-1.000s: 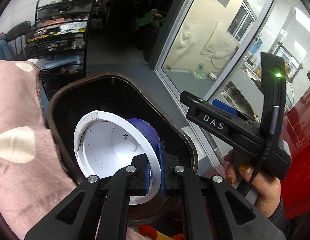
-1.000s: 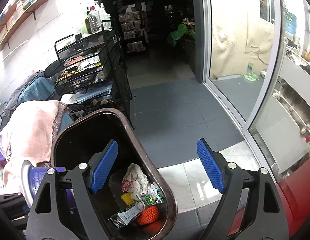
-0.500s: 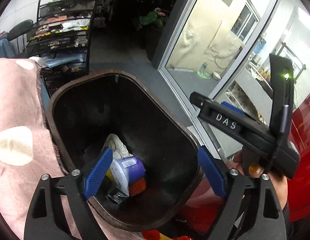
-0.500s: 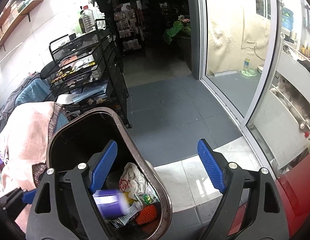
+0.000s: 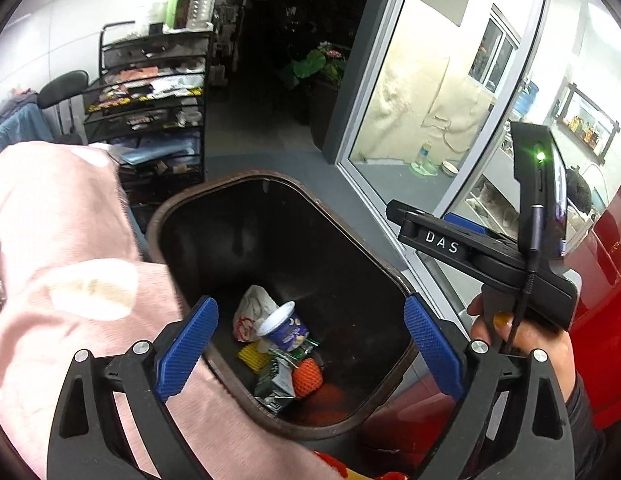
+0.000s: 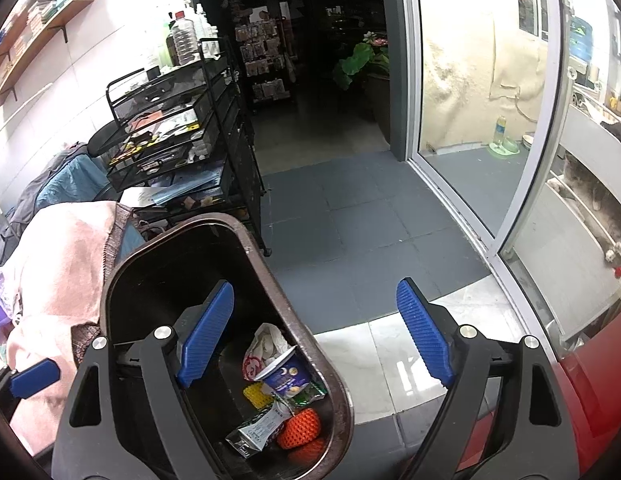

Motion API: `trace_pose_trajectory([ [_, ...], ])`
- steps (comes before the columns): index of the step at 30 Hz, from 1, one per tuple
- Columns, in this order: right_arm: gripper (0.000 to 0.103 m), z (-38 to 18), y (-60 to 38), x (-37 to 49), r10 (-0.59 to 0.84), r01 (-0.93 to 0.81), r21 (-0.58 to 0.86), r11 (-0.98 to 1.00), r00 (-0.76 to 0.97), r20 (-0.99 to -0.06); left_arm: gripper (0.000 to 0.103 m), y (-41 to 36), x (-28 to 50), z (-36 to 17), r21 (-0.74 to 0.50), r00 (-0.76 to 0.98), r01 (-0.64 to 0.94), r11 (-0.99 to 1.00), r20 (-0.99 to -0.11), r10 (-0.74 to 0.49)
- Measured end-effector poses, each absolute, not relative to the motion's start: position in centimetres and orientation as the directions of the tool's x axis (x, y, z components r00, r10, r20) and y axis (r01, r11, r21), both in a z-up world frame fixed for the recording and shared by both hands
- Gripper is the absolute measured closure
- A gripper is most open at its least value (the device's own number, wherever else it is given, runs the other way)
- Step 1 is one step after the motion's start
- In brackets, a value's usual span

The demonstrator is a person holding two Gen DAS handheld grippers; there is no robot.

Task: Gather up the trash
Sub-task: 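Move both tools back over the trash on the bedspread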

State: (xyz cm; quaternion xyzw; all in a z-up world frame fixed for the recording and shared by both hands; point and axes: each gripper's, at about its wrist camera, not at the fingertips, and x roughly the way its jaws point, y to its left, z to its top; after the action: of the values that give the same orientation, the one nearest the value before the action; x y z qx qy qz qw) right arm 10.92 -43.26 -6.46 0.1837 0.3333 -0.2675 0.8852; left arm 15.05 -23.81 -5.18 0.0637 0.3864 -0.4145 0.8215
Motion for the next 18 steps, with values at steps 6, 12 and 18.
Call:
trace_pose_trajectory([
  [6,0.018,-5.8,-41.4,11.1,-0.293,0.519,0.175,0.836,0.694,-0.657,0.006,-21.0,14.6,-4.1,-0.186,0.419,0.713,0.676,-0.66,-0.624],
  [12,0.018,-5.1,-38.0,11.5,-0.209,0.397,0.183,0.899,0.759,-0.617,0.006,-17.1,14.8,-3.3,-0.185,0.481,0.665,0.723,-0.634,-0.605],
  [18,0.018,-4.5,-34.7,12.5,-0.121,0.289,0.181,0.94,0.779,-0.615,0.006,-12.6,15.4,-2.6,-0.198,0.555,0.584,0.787,-0.61,-0.566],
])
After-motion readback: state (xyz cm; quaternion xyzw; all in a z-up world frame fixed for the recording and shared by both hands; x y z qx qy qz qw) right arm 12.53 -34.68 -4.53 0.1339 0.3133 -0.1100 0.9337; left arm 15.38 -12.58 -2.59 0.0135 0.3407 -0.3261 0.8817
